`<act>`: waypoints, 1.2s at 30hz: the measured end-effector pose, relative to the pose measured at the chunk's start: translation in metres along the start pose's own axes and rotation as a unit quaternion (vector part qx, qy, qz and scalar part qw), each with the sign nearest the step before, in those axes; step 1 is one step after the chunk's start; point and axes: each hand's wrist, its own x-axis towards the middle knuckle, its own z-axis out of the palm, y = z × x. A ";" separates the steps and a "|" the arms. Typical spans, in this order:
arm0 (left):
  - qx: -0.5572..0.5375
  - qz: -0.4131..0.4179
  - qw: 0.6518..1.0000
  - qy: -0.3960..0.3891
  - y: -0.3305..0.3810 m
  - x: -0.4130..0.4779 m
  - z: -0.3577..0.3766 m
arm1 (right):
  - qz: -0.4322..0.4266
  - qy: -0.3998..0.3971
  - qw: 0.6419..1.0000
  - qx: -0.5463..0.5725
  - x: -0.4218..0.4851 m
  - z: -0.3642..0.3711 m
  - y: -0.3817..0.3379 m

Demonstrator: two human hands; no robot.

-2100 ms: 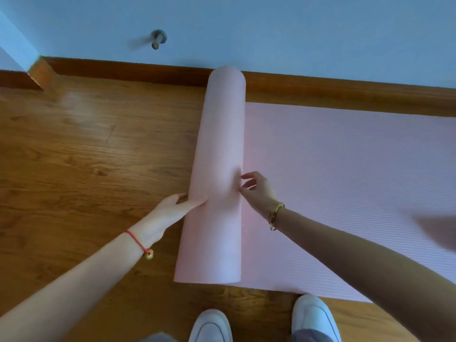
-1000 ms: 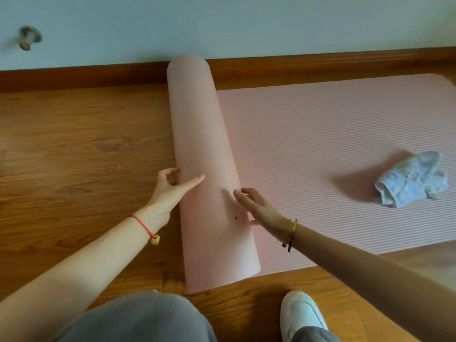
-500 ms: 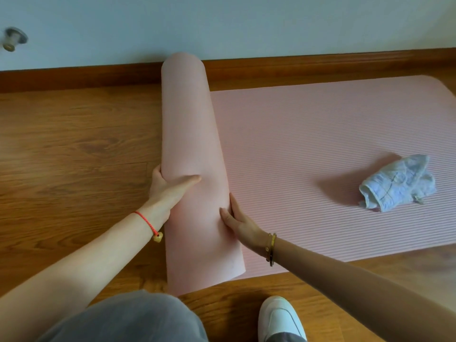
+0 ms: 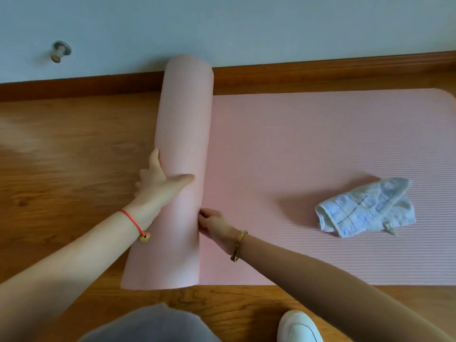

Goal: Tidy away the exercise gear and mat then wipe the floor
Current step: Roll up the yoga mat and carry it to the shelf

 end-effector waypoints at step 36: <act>-0.218 -0.061 0.964 -0.142 -0.022 0.005 0.023 | -0.134 0.172 0.955 -0.203 -0.014 -0.088 -0.016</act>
